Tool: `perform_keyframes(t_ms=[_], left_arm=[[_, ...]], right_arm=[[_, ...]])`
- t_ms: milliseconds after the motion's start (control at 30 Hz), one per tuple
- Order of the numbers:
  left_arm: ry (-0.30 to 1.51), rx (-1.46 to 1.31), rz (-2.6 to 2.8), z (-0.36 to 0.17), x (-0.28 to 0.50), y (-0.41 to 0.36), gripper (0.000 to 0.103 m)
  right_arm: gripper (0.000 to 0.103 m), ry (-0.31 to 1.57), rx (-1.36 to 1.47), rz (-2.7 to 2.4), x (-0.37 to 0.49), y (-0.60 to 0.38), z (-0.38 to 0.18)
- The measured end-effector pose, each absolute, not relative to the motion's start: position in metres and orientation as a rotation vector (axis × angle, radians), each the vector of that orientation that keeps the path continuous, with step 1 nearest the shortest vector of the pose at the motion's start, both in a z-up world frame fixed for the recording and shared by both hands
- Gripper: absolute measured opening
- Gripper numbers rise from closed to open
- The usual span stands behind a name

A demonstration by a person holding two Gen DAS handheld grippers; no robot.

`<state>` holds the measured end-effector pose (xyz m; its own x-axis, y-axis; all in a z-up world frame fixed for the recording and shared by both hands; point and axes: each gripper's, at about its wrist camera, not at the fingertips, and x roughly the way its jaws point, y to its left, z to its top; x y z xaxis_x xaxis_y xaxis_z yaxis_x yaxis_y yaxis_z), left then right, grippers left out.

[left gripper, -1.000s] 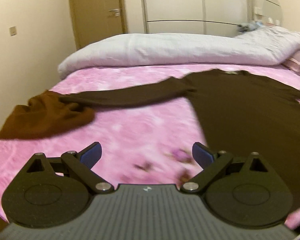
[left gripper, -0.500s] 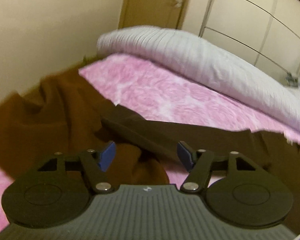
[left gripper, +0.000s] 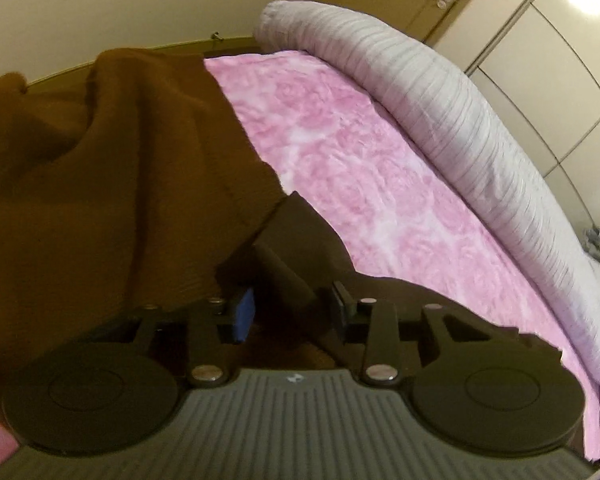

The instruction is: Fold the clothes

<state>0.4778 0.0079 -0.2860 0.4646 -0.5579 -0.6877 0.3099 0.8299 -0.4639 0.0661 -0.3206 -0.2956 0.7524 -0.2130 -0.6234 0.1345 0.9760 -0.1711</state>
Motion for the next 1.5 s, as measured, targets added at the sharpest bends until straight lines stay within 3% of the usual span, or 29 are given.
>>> perform_keyframes(t_ms=[33,67,300,467,600,667,833,900,1067,1333,1400,1500], left_arm=[[0.943,-0.303,-0.552,-0.286,0.477,0.009,0.01],[0.92,-0.315,-0.558,-0.282,0.474,0.009,0.005],[0.571,-0.145,-0.734,-0.199,0.39,-0.053,0.004],[0.383,0.064,-0.992,-0.147,0.29,-0.18,0.004],[0.284,0.149,-1.191,-0.141,0.197,-0.285,0.004],[0.311,0.146,-1.301,-0.158,0.147,-0.335,0.004],[0.59,0.313,-1.465,-0.243,0.063,-0.415,0.022],[0.591,0.362,-1.482,-0.255,0.052,-0.403,0.023],[0.521,0.452,-1.388,-0.256,0.077,-0.338,0.04],[0.406,0.7,-1.062,-0.275,0.164,-0.253,0.045],[0.381,0.732,-1.032,-0.279,0.173,-0.24,0.045],[0.343,0.781,-1.006,-0.289,0.185,-0.228,0.046]], right_arm=[[0.076,0.694,-0.115,-0.189,0.064,-0.321,-0.296],[0.076,0.696,-0.114,-0.187,0.061,-0.321,-0.296],[0.076,0.703,-0.072,-0.223,0.018,-0.335,-0.297],[0.076,0.697,0.003,-0.305,-0.036,-0.372,-0.295],[0.076,0.679,0.066,-0.388,-0.086,-0.407,-0.294],[0.076,0.677,0.102,-0.444,-0.114,-0.429,-0.296],[0.076,0.694,0.157,-0.537,-0.158,-0.47,-0.302],[0.076,0.702,0.173,-0.566,-0.172,-0.483,-0.304],[0.076,0.718,0.141,-0.535,-0.176,-0.493,-0.307],[0.074,0.745,-0.435,-0.234,-0.101,-0.434,-0.323],[0.057,0.76,-0.561,-0.214,-0.083,-0.43,-0.333],[0.049,0.805,-0.706,-0.197,-0.059,-0.431,-0.351]])
